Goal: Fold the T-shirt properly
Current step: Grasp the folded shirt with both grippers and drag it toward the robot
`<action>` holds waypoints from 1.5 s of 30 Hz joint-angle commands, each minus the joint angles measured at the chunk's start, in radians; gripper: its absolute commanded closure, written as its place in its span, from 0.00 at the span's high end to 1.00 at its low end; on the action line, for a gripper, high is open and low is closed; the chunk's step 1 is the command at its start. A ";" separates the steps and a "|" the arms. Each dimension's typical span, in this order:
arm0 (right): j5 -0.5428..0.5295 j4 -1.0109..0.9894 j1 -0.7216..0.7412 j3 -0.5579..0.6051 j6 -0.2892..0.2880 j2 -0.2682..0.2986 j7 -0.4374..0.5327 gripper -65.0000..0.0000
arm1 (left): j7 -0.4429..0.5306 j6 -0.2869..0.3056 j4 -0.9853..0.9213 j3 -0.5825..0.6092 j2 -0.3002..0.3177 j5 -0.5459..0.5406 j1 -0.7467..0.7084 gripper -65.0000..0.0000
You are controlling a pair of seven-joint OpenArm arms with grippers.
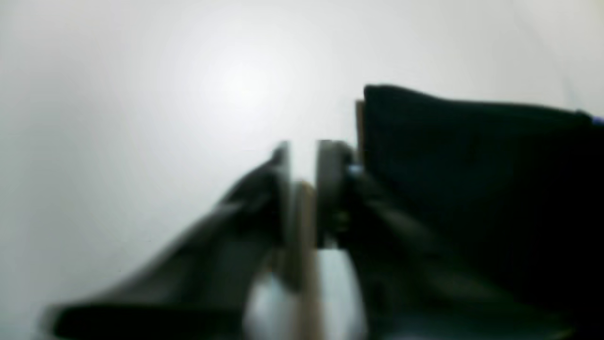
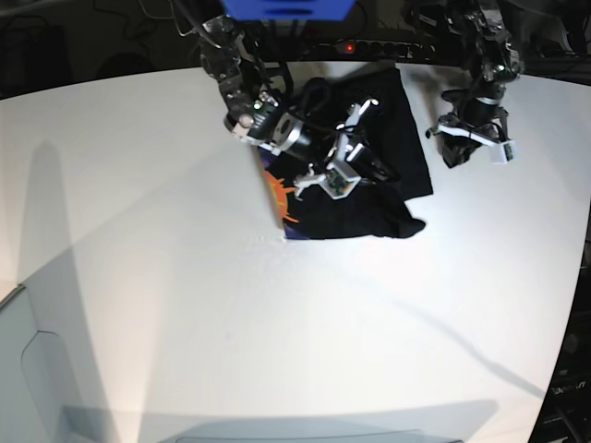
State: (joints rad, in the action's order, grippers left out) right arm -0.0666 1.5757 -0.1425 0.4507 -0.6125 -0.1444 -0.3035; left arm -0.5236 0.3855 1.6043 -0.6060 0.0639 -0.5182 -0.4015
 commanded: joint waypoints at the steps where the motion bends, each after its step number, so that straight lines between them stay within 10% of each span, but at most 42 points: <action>1: -0.023 0.013 0.022 0.013 -0.004 -0.013 0.033 0.00 | 0.024 0.005 0.014 -0.004 0.009 -0.012 0.006 0.00; 27: -0.022 -0.225 0.172 0.181 -0.002 -0.013 0.027 0.00 | 0.024 0.003 -0.045 0.047 0.015 -0.012 0.017 0.00; 39: -0.026 -0.222 0.165 0.205 -0.002 -0.013 0.033 0.58 | 0.024 0.003 -0.043 0.045 0.047 -0.021 0.005 0.00; 45: -0.026 -0.099 0.136 0.216 -0.002 -0.013 0.034 0.62 | 0.024 0.003 -0.026 0.034 0.055 -0.023 0.002 0.02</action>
State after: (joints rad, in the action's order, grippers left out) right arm -0.0555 1.4540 -0.0185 0.6582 -0.5934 -0.1329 -0.3141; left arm -0.5236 0.3885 1.5574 -0.5678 0.1127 -0.5297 -0.4038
